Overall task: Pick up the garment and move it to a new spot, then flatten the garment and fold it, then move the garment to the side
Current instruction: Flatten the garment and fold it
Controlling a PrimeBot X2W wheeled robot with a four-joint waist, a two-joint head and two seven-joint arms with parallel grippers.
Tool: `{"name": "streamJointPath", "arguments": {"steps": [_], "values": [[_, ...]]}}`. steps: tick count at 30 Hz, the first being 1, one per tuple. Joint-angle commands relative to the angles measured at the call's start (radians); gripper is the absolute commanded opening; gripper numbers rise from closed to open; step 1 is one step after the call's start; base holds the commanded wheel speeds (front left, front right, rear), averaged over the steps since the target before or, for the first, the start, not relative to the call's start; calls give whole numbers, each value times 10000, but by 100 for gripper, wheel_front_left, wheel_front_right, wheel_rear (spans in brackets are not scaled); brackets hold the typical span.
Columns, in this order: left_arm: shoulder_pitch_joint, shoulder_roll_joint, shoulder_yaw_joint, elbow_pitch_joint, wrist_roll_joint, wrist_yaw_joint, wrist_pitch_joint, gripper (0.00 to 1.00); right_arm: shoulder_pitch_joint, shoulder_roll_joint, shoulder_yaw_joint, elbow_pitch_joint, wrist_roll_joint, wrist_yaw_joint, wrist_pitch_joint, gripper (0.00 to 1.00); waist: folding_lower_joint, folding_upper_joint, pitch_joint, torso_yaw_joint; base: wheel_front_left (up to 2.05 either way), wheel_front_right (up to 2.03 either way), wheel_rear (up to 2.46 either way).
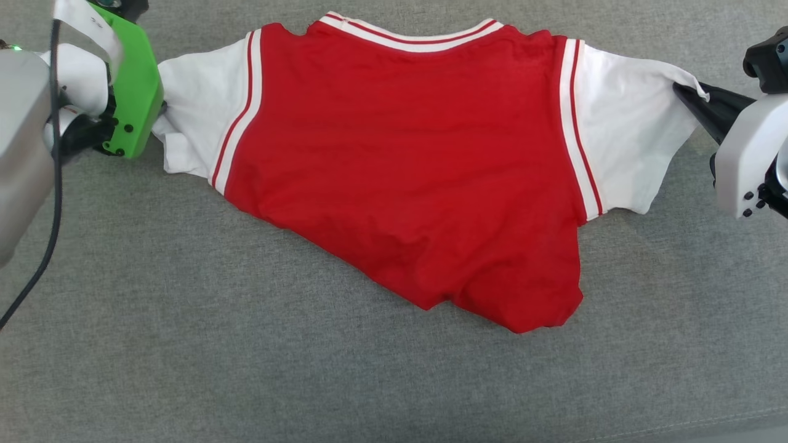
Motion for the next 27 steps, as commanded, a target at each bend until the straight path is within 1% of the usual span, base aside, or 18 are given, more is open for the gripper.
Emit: {"name": "streamJointPath", "arguments": {"steps": [1, 4, 5, 6, 10, 15, 18, 22, 23, 27], "values": [[167, 3, -92, 146, -206, -27, 137, 100, -160, 45, 52, -49, -52, -7, -102, 0, 0, -1, 114, -51, 0, 0, 0], [305, -85, -127, 201, -355, -27, 293, 100, -200, 31, 103, -55, -27, -7, -154, 0, 0, -1, 179, -43, 0, 0, 0], [363, -100, -151, 153, -382, -28, 373, 74, -214, 20, 122, -48, -12, -7, -169, 0, 0, -1, 191, -37, 0, 0, 0], [394, -97, -168, 118, -365, -28, 399, 0, -225, 14, 138, -39, -2, -7, -184, 0, 0, -1, 194, -30, 0, 0, 0], [474, -65, -221, -10, -249, -28, 251, 0, -270, -5, 193, -8, 31, -7, -356, 0, 0, -1, 97, 37, 0, 0, 0], [293, -84, -226, -42, -16, -28, -698, 0, -288, -34, 134, 96, -20, -7, -722, 0, 0, -1, -321, 225, 0, 0, 0], [151, -128, -210, -103, 256, -28, -1641, 0, -232, -15, 11, 230, 64, -7, -1003, 0, 0, -1, -715, 378, 0, 0, 0], [-28, -242, -76, -281, 705, -27, -3353, 0, -115, -114, -222, 384, 131, -7, -1362, 0, 0, -1, -1333, 649, 0, 0, 0], [-40, -263, -68, -314, 796, -27, -3638, 0, -85, -127, -289, 412, 154, -7, -1440, 0, 0, -1, -1473, 710, 0, 0, 0], [-138, -254, 48, -577, 1224, 109, -4936, 0, 11, -213, -528, 463, 126, -7, -1739, 0, 0, -1, -2062, 931, 0, 0, 0]]}}
